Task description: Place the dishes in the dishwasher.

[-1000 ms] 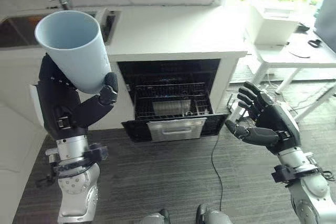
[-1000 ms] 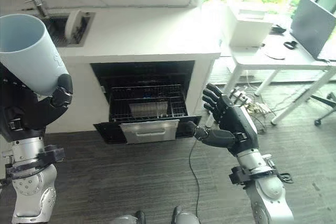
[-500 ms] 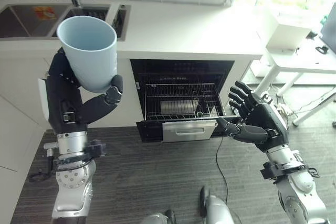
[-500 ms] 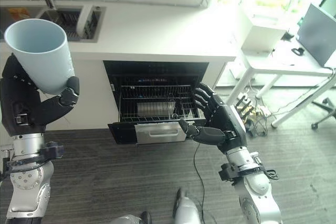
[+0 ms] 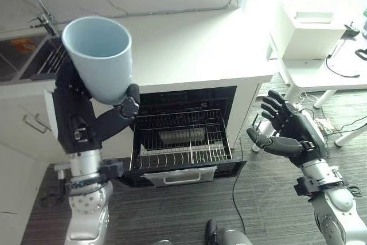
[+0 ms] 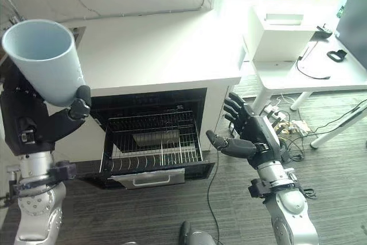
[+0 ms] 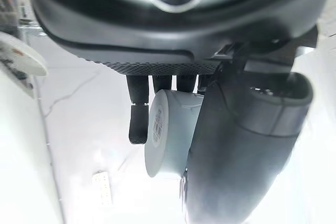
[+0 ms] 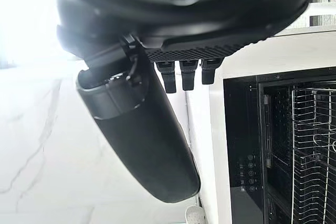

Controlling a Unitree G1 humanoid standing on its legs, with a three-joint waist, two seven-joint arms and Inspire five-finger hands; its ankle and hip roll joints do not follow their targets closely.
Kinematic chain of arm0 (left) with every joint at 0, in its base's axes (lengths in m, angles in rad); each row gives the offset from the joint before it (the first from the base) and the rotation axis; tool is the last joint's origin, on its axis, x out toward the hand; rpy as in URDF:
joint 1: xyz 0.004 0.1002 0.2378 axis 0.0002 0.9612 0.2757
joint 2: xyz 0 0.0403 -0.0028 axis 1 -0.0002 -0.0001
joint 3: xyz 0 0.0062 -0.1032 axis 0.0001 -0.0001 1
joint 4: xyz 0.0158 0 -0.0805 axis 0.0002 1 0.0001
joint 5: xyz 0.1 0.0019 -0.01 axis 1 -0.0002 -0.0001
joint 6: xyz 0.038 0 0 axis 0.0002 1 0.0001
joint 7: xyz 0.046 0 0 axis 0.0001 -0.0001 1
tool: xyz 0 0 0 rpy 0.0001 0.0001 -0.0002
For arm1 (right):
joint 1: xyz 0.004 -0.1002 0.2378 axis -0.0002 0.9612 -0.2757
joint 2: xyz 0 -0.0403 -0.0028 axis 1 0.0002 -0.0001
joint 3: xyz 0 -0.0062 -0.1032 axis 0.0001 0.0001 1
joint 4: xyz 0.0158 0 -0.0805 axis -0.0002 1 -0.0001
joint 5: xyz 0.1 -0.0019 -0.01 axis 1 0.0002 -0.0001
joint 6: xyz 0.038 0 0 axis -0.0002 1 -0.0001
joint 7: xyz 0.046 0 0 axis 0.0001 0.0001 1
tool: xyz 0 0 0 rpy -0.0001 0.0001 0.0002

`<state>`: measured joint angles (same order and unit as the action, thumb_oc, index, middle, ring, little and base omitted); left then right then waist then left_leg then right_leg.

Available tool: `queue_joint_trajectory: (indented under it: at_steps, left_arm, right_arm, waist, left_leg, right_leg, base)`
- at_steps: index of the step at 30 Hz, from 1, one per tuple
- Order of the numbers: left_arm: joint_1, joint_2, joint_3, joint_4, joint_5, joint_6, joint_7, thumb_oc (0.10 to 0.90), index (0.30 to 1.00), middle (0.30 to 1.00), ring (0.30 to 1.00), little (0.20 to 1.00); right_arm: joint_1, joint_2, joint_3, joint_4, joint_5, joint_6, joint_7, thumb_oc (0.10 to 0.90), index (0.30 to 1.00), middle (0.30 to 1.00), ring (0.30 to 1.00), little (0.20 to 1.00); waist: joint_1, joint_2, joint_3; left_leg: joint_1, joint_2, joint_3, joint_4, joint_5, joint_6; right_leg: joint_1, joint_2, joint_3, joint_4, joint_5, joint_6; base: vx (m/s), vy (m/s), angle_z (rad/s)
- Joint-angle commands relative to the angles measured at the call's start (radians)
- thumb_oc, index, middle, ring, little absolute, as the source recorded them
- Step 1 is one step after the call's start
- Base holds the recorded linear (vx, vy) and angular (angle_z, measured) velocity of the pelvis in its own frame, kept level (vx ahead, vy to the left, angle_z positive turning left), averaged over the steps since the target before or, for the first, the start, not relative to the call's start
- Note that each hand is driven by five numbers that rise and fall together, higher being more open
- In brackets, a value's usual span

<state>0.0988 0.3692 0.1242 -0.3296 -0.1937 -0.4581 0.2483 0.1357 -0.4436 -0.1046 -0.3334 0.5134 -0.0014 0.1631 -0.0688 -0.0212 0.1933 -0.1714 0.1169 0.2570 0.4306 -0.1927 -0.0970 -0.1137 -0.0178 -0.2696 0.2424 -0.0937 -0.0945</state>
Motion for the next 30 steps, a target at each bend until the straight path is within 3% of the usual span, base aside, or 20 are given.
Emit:
queue_joint_trajectory:
  at_steps: [1, 4, 8, 11, 20, 22, 24, 26, 28, 30]
  left_arm:
    - [-0.093, 0.065, 0.025, -0.054, -0.043, -0.12, 0.02, 0.4, 0.3, 0.3, 0.3, 0.3]
    - [-0.094, 0.058, 0.025, -0.051, -0.055, -0.119, 0.025, 0.4, 0.3, 0.3, 0.3, 0.3]
    - [-0.103, 0.054, 0.024, -0.033, -0.067, -0.12, 0.047, 0.4, 0.3, 0.3, 0.3, 0.3]
    - [-0.096, 0.058, 0.038, -0.031, -0.079, -0.094, 0.08, 0.4, 0.3, 0.3, 0.3, 0.3]
    - [-0.149, 0.08, 0.016, -0.009, 0.066, -0.006, 0.171, 0.4, 0.3, 0.3, 0.3, 0.3]
    - [-0.154, 0.084, 0.005, -0.009, 0.081, -0.002, 0.169, 0.4, 0.3, 0.3, 0.3, 0.3]
    - [-0.16, 0.094, -0.022, -0.001, 0.156, 0.046, 0.191, 0.4, 0.3, 0.3, 0.3, 0.3]
    - [-0.17, 0.108, -0.054, 0.021, 0.212, 0.05, 0.215, 0.4, 0.3, 0.3, 0.3, 0.3]
    - [-0.197, 0.118, -0.083, 0.055, 0.254, 0.05, 0.226, 0.4, 0.3, 0.3, 0.3, 0.3]
    - [-0.226, 0.124, -0.117, 0.083, 0.294, 0.061, 0.251, 0.4, 0.3, 0.3, 0.3, 0.3]
  right_arm:
    - [-0.099, -0.035, -0.018, -0.073, -0.003, -0.089, 0.032, 0.8, 0.9, 0.9, 0.9, 0.9]
    - [-0.095, -0.043, -0.018, -0.08, -0.001, -0.081, 0.011, 0.8, 0.9, 0.9, 0.9, 0.9]
    - [-0.102, -0.047, -0.015, -0.069, 0.015, -0.082, 0.001, 0.8, 0.9, 0.9, 0.9, 0.9]
    - [-0.059, -0.035, -0.023, -0.087, 0.016, -0.073, 0.026, 0.8, 0.9, 0.9, 0.9, 0.9]
    - [-0.097, 0.02, 0.015, -0.077, 0.072, -0.061, -0.061, 0.8, 0.9, 0.9, 0.9, 0.9]
    - [-0.105, 0.026, 0.023, -0.079, 0.101, -0.056, -0.066, 0.8, 0.9, 0.9, 0.9, 0.9]
    - [-0.115, 0.039, 0.044, -0.072, 0.158, -0.059, -0.058, 0.8, 0.9, 0.9, 0.9, 0.9]
    - [-0.121, 0.035, 0.06, -0.066, 0.192, -0.077, -0.045, 0.8, 0.9, 0.9, 0.9, 0.9]
    - [-0.137, 0.026, 0.073, -0.057, 0.227, -0.102, -0.03, 0.8, 0.9, 0.9, 0.9, 0.9]
    - [-0.173, 0.037, 0.101, -0.047, 0.221, -0.122, -0.024, 0.8, 0.9, 0.9, 0.9, 0.9]
  waist:
    - [0.003, 0.013, -0.072]
    - [0.016, 0.021, -0.07]
    - [0.025, 0.02, -0.072]
    - [0.02, 0.014, -0.082]
    - [0.043, -0.035, -0.063]
    - [0.049, -0.038, -0.058]
    - [0.06, -0.04, -0.052]
    - [0.06, -0.046, -0.039]
    - [0.061, -0.061, -0.025]
    - [0.063, -0.072, -0.013]
  left_leg:
    - [0.083, -0.012, -0.049, -0.131, 0.002, 0.02]
    - [0.035, 0.001, -0.072, -0.131, 0.036, -0.001]
    - [0.024, 0.01, -0.066, -0.131, 0.036, 0.003]
    - [0.042, -0.01, -0.078, -0.131, 0.015, 0.019]
    - [0.059, -0.08, -0.102, -0.131, -0.04, 0.085]
    - [0.057, -0.083, -0.104, -0.131, -0.043, 0.091]
    - [0.052, -0.081, -0.112, -0.131, -0.04, 0.106]
    - [0.042, -0.079, -0.129, -0.131, -0.031, 0.118]
    - [0.038, -0.076, -0.147, -0.131, -0.024, 0.111]
    - [0.044, -0.074, -0.143, -0.131, -0.031, 0.106]
  right_leg:
    - [-0.014, -0.051, 0.082, 0.058, -0.075, 0.178]
    - [0.005, -0.047, 0.083, 0.058, -0.094, 0.174]
    - [0.015, -0.063, 0.061, 0.058, -0.105, 0.175]
    - [0.015, -0.083, 0.056, 0.058, -0.098, 0.186]
    - [0.005, -0.139, 0.054, 0.058, -0.045, 0.24]
    - [0.008, -0.14, 0.046, 0.058, -0.04, 0.245]
    - [0.043, -0.122, 0.03, 0.058, -0.031, 0.243]
    - [0.058, -0.103, 0.036, 0.058, 0.029, 0.253]
    - [0.026, -0.099, 0.068, 0.058, 0.001, 0.248]
    - [-0.01, -0.118, 0.074, 0.058, 0.032, 0.256]
  base:
    - [0.15, 0.092, 0.26]
    - [0.13, 0.117, -0.18]
    - [0.11, 0.186, -0.32]
    - [0.15, 0.225, -0.13]
    - [0.11, 0.175, 0.15]
    - [0.05, 0.106, 0.02]
    - [0.06, 0.074, -0.04]
    - [0.01, -0.039, -0.05]
    - [0.0, -0.181, -0.01]
    - [0.02, -0.247, 0.14]
